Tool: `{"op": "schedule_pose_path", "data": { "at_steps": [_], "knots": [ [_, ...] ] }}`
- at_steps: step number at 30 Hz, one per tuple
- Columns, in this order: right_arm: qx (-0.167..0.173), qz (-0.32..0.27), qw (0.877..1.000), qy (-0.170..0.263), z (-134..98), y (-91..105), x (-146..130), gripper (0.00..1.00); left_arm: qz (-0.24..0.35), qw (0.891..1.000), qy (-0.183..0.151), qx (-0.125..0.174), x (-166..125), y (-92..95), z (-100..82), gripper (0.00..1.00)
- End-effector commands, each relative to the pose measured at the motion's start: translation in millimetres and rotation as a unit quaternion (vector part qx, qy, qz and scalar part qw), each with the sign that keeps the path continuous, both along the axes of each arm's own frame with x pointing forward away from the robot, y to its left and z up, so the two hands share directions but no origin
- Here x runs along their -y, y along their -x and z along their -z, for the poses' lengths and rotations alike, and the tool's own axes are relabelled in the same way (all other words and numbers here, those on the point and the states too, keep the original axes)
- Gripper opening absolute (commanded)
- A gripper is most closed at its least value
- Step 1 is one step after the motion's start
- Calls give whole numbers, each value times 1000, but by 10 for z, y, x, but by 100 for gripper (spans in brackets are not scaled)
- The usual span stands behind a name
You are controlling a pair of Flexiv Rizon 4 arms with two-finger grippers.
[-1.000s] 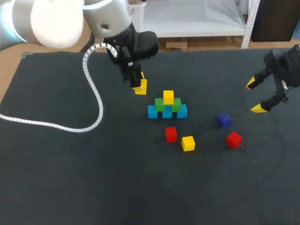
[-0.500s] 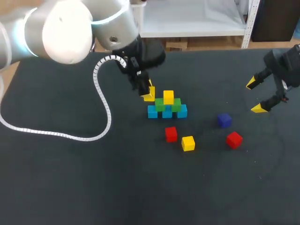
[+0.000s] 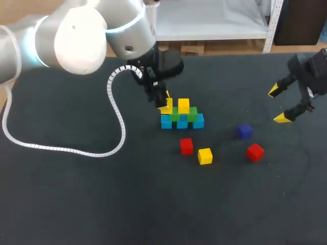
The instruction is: Place the blue cubes, place green cubes on the blue cubes, place the yellow cubes on the green cubes, then place the red cubes on the yellow cubes, and place purple cube on the red cubes.
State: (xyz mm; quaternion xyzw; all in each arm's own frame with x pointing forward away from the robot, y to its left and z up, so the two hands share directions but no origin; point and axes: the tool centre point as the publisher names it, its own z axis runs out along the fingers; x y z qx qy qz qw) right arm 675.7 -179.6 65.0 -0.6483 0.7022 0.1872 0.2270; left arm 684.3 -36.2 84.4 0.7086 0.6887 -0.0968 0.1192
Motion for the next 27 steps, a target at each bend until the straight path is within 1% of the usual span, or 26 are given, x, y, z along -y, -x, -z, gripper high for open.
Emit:
{"op": "schedule_pose_path", "data": {
  "at_steps": [1, 17, 27],
  "knots": [
    [0, 0, 1000, -1, 3, -1, 2, 100, 1, 1000, -2, -4, 33, -74, 27, 0],
    [0, 0, 1000, -1, 3, -1, 2, 100, -6, 1000, -1, -4, 48, -203, 128, 0],
    [0, 0, 1000, -1, 3, -1, 2, 100, -2, 1000, 1, -4, 79, -257, 147, 0]
  ]
}}
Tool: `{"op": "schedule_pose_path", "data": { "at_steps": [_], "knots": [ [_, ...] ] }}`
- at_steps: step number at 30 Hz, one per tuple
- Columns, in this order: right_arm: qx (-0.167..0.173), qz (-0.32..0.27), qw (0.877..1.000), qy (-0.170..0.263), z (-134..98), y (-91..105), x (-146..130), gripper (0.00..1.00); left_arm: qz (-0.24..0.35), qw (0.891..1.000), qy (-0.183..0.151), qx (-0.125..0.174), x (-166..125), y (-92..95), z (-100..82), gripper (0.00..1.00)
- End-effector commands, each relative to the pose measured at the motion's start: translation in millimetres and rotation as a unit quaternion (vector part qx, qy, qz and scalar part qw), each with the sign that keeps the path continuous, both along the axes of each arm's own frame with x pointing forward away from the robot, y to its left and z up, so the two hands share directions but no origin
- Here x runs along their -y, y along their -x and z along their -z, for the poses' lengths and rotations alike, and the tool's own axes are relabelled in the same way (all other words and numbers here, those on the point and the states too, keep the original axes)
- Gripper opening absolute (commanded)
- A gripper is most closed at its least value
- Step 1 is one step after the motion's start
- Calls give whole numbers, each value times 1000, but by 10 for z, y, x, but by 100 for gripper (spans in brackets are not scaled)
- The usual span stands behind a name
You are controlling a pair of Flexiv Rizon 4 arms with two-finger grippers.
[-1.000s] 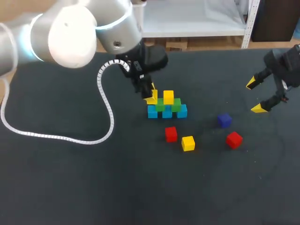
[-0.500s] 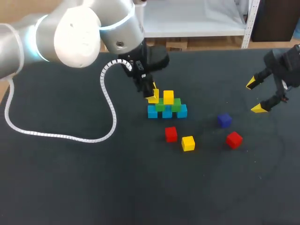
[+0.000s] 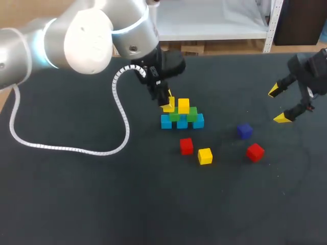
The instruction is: Place the blue cubes, place green cubes on the blue cubes, place the yellow cubes on the green cubes, then place the red cubes on the yellow cubes, and place purple cube on the red cubes.
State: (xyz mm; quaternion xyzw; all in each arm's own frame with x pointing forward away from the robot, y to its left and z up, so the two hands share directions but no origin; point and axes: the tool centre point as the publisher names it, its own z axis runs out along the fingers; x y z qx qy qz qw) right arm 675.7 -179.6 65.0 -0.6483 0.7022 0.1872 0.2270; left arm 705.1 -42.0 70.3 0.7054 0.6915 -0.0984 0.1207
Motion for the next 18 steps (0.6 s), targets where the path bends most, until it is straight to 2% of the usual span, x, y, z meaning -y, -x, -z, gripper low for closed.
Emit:
{"op": "schedule_pose_path", "data": {
  "at_steps": [1, 18],
  "knots": [
    [0, 0, 1000, -1, 3, -1, 2, 100, 2, 1000, -2, -3, 22, -52, 7, 0],
    [0, 0, 1000, -1, 3, -1, 2, 100, 1, 1000, 5, -9, 43, -56, 32, 0]
  ]
}}
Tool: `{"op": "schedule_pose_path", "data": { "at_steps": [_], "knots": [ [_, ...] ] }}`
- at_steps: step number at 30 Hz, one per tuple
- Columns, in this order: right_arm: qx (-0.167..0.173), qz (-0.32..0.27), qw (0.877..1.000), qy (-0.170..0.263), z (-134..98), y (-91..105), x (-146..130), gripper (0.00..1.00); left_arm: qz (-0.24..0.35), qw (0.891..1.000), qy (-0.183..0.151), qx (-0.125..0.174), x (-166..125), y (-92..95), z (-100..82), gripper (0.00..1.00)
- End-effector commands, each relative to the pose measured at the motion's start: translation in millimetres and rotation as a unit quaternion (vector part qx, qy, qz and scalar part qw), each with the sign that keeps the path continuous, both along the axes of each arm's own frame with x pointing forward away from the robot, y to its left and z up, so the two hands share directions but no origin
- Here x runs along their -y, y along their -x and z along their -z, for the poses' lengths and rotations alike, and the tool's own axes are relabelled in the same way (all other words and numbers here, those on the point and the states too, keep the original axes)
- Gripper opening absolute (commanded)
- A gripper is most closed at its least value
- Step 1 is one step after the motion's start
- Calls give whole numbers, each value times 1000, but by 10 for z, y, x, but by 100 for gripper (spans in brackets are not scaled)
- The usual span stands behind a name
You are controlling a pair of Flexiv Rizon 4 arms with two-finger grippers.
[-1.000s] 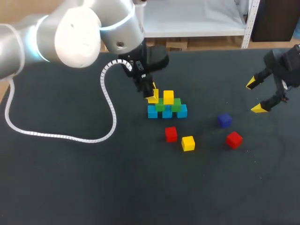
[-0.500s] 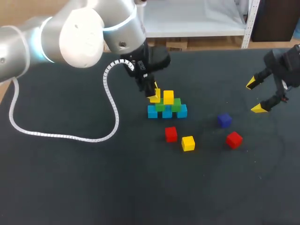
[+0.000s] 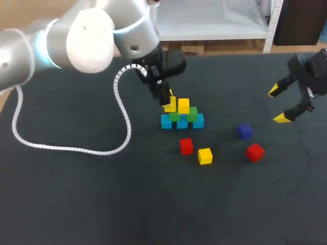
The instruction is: Place the blue cubes, place green cubes on the blue cubes, place the yellow cubes on the green cubes, then place the red cubes on the yellow cubes, and place purple cube on the red cubes.
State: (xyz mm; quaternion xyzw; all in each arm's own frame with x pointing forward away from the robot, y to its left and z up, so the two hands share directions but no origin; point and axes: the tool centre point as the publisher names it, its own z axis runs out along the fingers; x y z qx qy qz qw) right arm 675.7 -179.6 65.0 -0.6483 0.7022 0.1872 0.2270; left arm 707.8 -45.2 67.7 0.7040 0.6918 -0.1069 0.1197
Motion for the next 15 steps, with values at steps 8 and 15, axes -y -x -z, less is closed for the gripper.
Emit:
{"op": "schedule_pose_path", "data": {
  "at_steps": [8, 15],
  "knots": [
    [0, 0, 1000, -1, 3, -1, 2, 100, 1, 1000, 1, -4, 18, -27, 14, 0],
    [0, 0, 1000, -1, 3, -1, 2, 100, 3, 1000, 2, -4, 32, -32, 24, 0]
  ]
}}
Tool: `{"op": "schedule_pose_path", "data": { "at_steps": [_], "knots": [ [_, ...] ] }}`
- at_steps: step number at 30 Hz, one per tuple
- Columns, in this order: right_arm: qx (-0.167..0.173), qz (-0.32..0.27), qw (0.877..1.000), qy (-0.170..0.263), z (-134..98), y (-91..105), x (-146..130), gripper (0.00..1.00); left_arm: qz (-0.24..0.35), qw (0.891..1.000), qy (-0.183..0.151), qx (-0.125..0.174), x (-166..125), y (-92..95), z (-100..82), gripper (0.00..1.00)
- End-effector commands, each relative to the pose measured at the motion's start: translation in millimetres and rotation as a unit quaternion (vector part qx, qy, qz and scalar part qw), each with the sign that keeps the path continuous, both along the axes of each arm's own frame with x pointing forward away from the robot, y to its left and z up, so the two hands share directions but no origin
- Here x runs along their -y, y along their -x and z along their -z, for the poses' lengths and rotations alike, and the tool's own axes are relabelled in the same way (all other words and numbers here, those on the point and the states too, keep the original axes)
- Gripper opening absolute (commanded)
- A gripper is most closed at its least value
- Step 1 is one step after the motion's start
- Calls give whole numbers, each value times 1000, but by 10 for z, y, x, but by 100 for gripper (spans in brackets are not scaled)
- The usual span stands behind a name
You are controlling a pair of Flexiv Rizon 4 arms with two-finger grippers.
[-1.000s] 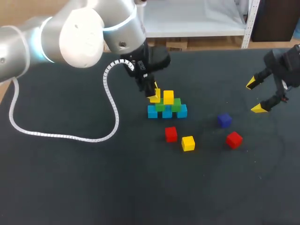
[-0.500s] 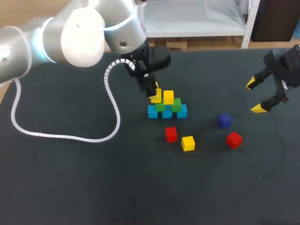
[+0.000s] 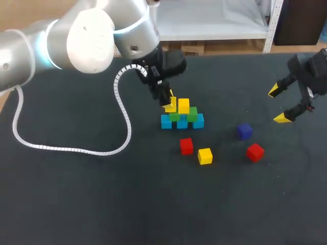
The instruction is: Place the blue cubes, place green cubes on the blue cubes, place the yellow cubes on the green cubes, then place the red cubes on the yellow cubes, and place purple cube on the red cubes.
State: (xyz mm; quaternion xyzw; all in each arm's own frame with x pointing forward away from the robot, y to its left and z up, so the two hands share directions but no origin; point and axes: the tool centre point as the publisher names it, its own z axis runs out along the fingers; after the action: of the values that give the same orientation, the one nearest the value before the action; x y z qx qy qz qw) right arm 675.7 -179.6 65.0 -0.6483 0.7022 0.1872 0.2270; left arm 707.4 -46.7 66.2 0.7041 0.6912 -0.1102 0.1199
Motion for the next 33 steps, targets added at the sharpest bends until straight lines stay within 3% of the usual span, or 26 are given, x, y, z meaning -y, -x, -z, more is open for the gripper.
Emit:
{"op": "schedule_pose_path", "data": {
  "at_steps": [1, 33],
  "knots": [
    [0, 0, 1000, -1, 3, -1, 2, 100, 2, 1000, -1, -2, 20, -38, 10, 0],
    [0, 0, 1000, -1, 3, -1, 2, 100, 2, 1000, 3, -12, 32, -69, 49, 0]
  ]
}}
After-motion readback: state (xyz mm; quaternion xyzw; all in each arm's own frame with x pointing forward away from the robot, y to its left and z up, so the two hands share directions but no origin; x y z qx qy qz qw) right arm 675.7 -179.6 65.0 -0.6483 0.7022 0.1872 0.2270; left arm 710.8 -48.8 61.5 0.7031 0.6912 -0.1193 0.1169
